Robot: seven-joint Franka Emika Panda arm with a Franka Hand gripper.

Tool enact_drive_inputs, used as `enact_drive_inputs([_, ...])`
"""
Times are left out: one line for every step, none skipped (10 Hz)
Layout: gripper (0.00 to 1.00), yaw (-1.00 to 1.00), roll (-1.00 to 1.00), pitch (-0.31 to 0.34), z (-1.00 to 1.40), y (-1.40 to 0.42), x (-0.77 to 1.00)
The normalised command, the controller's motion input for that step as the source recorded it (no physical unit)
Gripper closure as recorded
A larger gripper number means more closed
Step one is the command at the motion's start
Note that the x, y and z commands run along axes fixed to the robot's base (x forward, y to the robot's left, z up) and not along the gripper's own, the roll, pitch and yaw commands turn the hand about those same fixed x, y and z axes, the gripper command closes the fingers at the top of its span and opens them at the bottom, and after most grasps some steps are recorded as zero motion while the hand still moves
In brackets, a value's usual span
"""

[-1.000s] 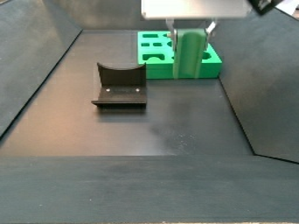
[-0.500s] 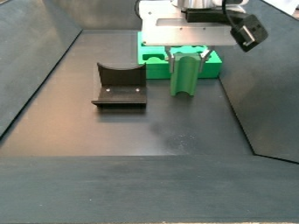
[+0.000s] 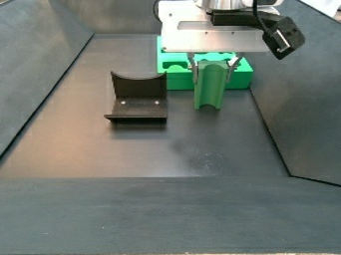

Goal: Pick up the arch object. Move up. Place the arch object on the fixture. Regrasp the arch object. Rotate the arch object. Move to above the board. Insert the arch object.
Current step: Rotate the arch object.

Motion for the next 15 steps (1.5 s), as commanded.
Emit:
enact_drive_inputs([0.00, -0.04, 0.01, -0.038, 0.00, 0.00, 0.00])
enact_drive_inputs([0.00, -0.03, 0.01, -0.038, 1.00, 0.00, 0.00])
enact_drive_inputs([0.00, -0.03, 0.01, -0.018, 1.00, 0.00, -0.02])
enact_drive_inputs([0.00, -0.03, 0.01, 0.013, 0.97, 0.00, -0.04])
enact_drive_inputs([0.00, -0.03, 0.00, 0.045, 0.77, 0.00, -0.03])
enact_drive_inputs([0.00, -0.03, 0.00, 0.056, 0.61, 0.00, -0.02])
enact_drive_inputs([0.00, -0.03, 0.01, 0.058, 0.37, 0.01, -0.02])
enact_drive_inputs([0.00, -0.03, 0.01, 0.061, 0.19, 0.01, -0.01])
enact_drive_inputs([0.00, 1.00, 0.00, 0.005, 0.00, 0.08, 0.00])
enact_drive_inputs([0.00, 1.00, 0.00, 0.005, -0.03, 0.08, 0.01])
enact_drive_inputs([0.00, 1.00, 0.00, 0.004, -0.02, 0.04, 0.02])
enact_drive_inputs([0.00, 1.00, 0.00, 0.004, -0.02, 0.03, 0.02])
enact_drive_inputs([0.00, 1.00, 0.00, 0.004, -0.02, 0.02, 0.02])
enact_drive_inputs([0.00, 1.00, 0.00, 0.005, -0.02, 0.01, 0.02])
enact_drive_inputs([0.00, 1.00, 0.00, 0.005, -0.02, 0.01, 0.02])
